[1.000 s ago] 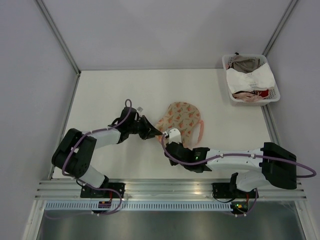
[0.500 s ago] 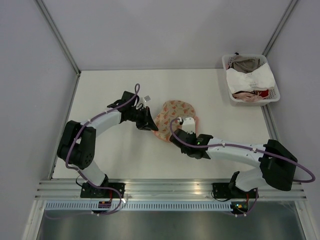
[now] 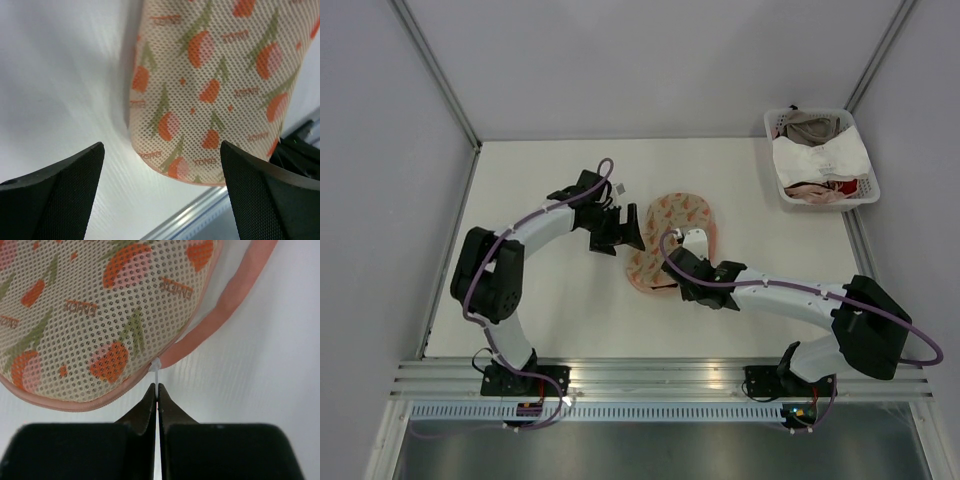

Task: Unzip the laundry bag and remove the bra

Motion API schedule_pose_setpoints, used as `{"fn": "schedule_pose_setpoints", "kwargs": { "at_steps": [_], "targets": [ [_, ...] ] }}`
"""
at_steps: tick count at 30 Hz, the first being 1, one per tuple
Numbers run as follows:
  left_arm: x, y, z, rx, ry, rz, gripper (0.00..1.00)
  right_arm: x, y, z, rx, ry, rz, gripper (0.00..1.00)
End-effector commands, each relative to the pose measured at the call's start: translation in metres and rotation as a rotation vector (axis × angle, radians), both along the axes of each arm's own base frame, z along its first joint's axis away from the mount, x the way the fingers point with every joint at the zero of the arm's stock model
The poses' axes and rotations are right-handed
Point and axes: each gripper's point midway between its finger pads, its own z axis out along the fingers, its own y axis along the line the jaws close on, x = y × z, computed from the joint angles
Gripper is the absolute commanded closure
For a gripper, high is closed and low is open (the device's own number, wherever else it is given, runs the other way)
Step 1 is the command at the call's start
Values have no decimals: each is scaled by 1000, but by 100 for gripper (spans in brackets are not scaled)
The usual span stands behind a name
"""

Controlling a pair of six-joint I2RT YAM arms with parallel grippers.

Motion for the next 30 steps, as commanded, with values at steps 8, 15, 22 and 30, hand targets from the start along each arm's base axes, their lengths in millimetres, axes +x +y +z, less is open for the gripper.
{"fn": "schedule_pose_setpoints", "kwargs": {
  "at_steps": [8, 15, 22, 30],
  "targets": [
    [-68, 39, 42, -128, -62, 366, 0, -34, 106, 26, 464, 102, 403, 99],
    [-124, 24, 34, -438, 137, 493, 0, -52, 166, 33, 557, 140, 565, 100],
    [-115, 35, 44, -489, 108, 648, 0, -60, 182, 16, 460, 121, 575, 99],
    [-102, 43, 37, -455, 72, 722, 0, -61, 173, 21, 428, 70, 552, 100]
  ]
}}
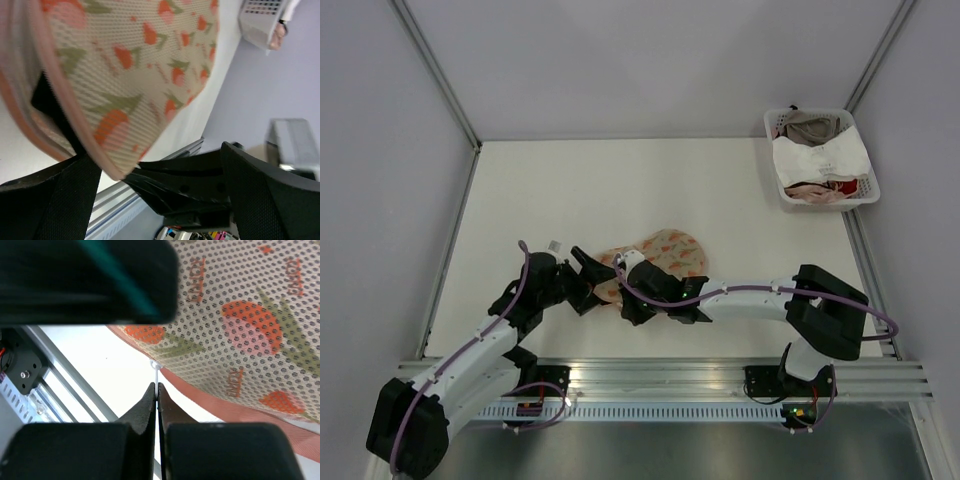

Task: Unzip the laundry bag and remove the bra

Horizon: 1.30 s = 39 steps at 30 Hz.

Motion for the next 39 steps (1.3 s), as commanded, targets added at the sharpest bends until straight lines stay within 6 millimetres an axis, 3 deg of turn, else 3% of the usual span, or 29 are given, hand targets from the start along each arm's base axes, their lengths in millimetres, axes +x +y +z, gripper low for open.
{"fn": "schedule_pose_setpoints", "kwargs": {
  "at_steps": [1, 5, 9, 12, 13, 14, 15, 16, 19, 21, 23, 28, 30, 31, 32, 34, 35, 36, 38, 39],
  "targets": [
    [6, -4, -12, 8, 74, 10, 0, 14, 4, 28, 49, -88, -34, 100],
    [-1, -5, -25, 35, 106, -19, 0, 18, 2, 33, 53, -111, -55, 99],
    [4, -1, -28, 54, 77, 7, 12, 21, 1, 35, 53, -123, -70, 99],
    [12, -2, -25, 51, 22, 10, 40, 23, -7, 35, 33, -129, -92, 100],
    [16, -3, -21, 45, 0, 11, 58, 23, -8, 36, 31, -134, -98, 100],
    [17, -2, -25, 56, 1, 11, 64, 24, -10, 36, 27, -137, -102, 99],
    [20, -4, -21, 55, -10, 5, 80, 25, -13, 36, 16, -142, -110, 100],
    [21, -5, -21, 60, -12, 2, 88, 24, -15, 36, 9, -142, -110, 100],
    [29, -7, -20, 87, -23, -13, 98, 23, -21, 32, -15, -142, -105, 100],
    [34, -7, -24, 130, -30, -36, 98, 21, -28, 28, -55, -136, -104, 99],
    [44, -9, -14, 150, -72, -75, 98, 24, -37, 21, -109, -140, -119, 100],
    [68, -20, -7, 189, -109, -206, 98, 35, -84, -12, -378, -121, -219, 99],
    [70, -29, -12, 198, -117, -338, 98, 56, -113, -15, -455, -142, -347, 100],
    [74, -31, -5, 197, -123, -338, 98, 54, -115, -16, -458, -133, -357, 100],
    [73, -33, -17, 209, -101, -400, 98, 68, -130, -12, -480, -166, -431, 99],
    [78, -39, -18, 211, -100, -462, 98, 80, -146, -7, -507, -191, -516, 99],
    [78, -41, -32, 223, -80, -514, 98, 93, -160, -2, -532, -220, -578, 100],
    [87, -45, -26, 222, -103, -534, 98, 100, -166, 2, -547, -232, -606, 100],
    [86, -45, -47, 254, -58, -598, 97, 112, -181, 4, -580, -238, -660, 100],
    [96, -47, -43, 265, -78, -613, 97, 120, -189, 7, -612, -259, -691, 99]
  ]
}}
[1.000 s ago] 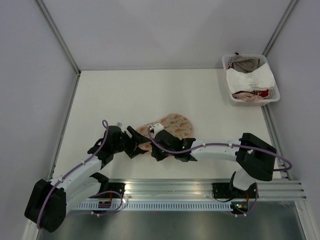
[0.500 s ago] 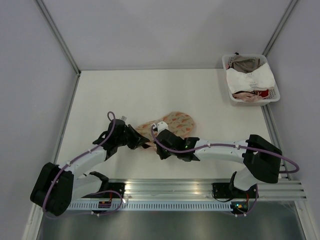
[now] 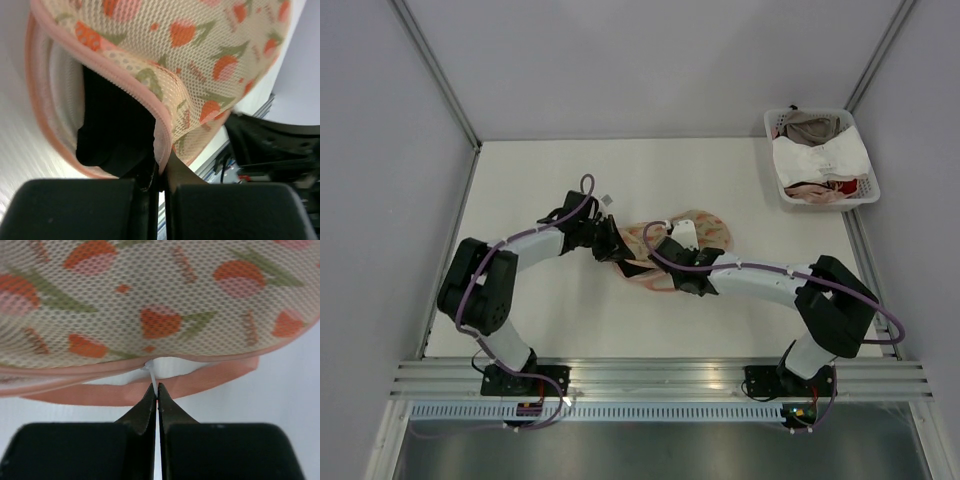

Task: Unzip the laundry bag and remove the bra

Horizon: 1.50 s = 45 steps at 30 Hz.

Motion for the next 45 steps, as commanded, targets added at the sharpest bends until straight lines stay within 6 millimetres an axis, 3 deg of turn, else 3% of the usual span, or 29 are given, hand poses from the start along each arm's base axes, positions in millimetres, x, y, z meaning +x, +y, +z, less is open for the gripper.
{"fn": "schedule_pose_setpoints", "kwargs": {
  "at_steps": [1, 5, 8, 9, 12, 13, 15, 16, 18, 19, 20, 21, 22, 23, 27, 28, 29, 34, 35, 37, 41, 45],
  "targets": [
    [9, 3, -11, 71, -59, -159, 97, 27, -41, 18, -145, -89, -145, 100],
    [38, 8, -24, 154, -73, -137, 97, 39, -57, 22, -193, -97, -198, 100],
    [66, 0, -16, 126, -117, -127, 89, 35, -48, 17, -140, -63, -158, 100],
    [79, -4, -8, 113, -134, -109, 68, 31, -39, 18, -90, -41, -132, 100],
    [92, -14, 15, 59, -168, -91, 26, 26, -29, 21, -11, -35, -98, 100],
    [93, -14, 21, 50, -161, -67, 1, 23, -25, 21, 12, -25, -89, 100],
    [84, -12, 25, 48, -150, -44, 0, 22, -20, 26, 50, -33, -72, 100],
    [82, -8, 38, 48, -162, 0, 0, 19, -16, 26, 75, -23, -57, 100],
    [63, 7, 31, 78, -109, 82, 0, 19, -11, 28, 105, -28, -44, 100],
    [54, 12, 55, 60, -153, 113, 0, 17, -8, 28, 113, -22, -33, 100],
    [32, 21, 38, 74, -99, 136, 0, 14, 1, 29, 151, -9, 0, 100],
    [25, 18, 44, 29, -95, 170, 0, 12, 8, 30, 175, -4, 35, 100],
    [12, 19, 65, -19, -136, 180, 0, 5, 15, 25, 201, 17, 78, 100],
    [-11, 22, 44, -19, -77, 184, 0, -2, 41, 33, 327, 40, 165, 100],
    [-59, 10, 44, -158, 22, 204, 0, -24, 87, 46, 559, 97, 340, 100],
    [-57, 3, 54, -217, -27, 205, 0, -25, 94, 48, 597, 95, 355, 100],
    [-67, 4, 48, -238, -13, 216, 0, -26, 97, 47, 607, 103, 364, 100],
    [-66, -13, 41, -241, 3, 234, 0, -31, 104, 41, 605, 123, 385, 100],
    [-60, -18, 48, -261, -20, 226, 1, -32, 104, 41, 603, 121, 387, 100],
    [-53, -22, 36, -242, -3, 250, 0, -36, 107, 41, 593, 120, 399, 99],
    [-34, -26, 39, -273, -79, 346, 0, -43, 107, 39, 564, 119, 413, 99],
    [-31, -37, 29, -221, -57, 323, 0, -47, 107, 38, 552, 121, 424, 100]
  ]
}}
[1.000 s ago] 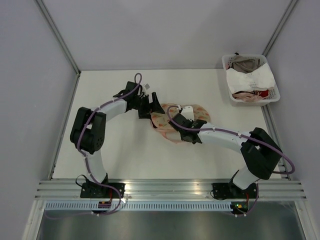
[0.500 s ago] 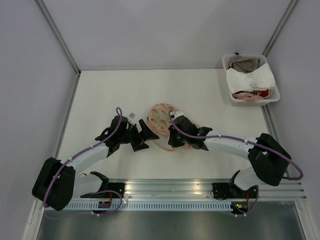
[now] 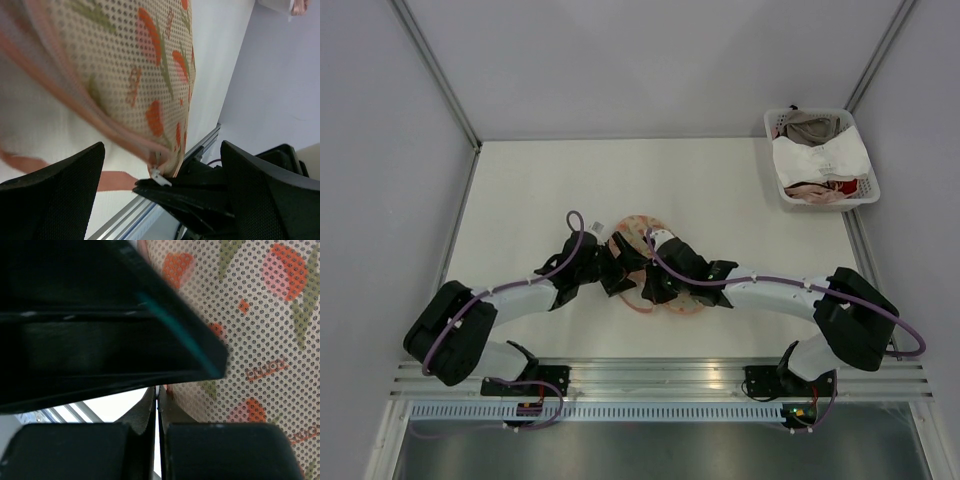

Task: Unzip the laundry bag and remove the bra

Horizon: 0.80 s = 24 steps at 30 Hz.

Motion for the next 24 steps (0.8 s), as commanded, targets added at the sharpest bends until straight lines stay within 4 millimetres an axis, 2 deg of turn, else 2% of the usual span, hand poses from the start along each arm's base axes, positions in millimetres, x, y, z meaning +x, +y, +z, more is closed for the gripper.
{"fn": "schedule_pose_setpoints", "kwargs": {
  "at_steps": [1, 3, 6, 8, 10, 11, 12, 13, 17, 19, 24],
  "targets": [
    [28, -12, 10, -13, -45, 60, 0, 2, 7, 10, 23, -42, 22, 99],
    [33, -11, 0, 12, -35, 81, 0, 2, 7, 12, 25, -48, 20, 100],
    [37, -11, -9, 36, -37, 81, 11, 1, 5, 15, 18, -60, 16, 100],
    [41, -13, -8, 35, -63, 73, 26, 1, 1, 15, 3, -62, 13, 100],
    [44, -14, -6, 35, -76, 65, 36, 2, -4, 14, -18, -66, -1, 100],
    [45, -15, -9, 42, -77, 54, 44, 1, -5, 13, -26, -66, -2, 99],
    [48, -15, -7, 39, -78, 56, 48, 0, -7, 12, -31, -63, -2, 99],
    [50, -15, -7, 37, -79, 56, 59, -1, -8, 11, -36, -59, -1, 100],
    [57, -10, -14, 48, -60, 64, 78, -7, -11, 9, -57, -46, 10, 99],
    [63, -6, -15, 55, -55, 73, 84, -13, -15, 7, -76, -27, 23, 100],
    [84, 15, -20, 76, -57, 88, 87, -33, -31, -3, -136, 19, 65, 100]
  ]
}}
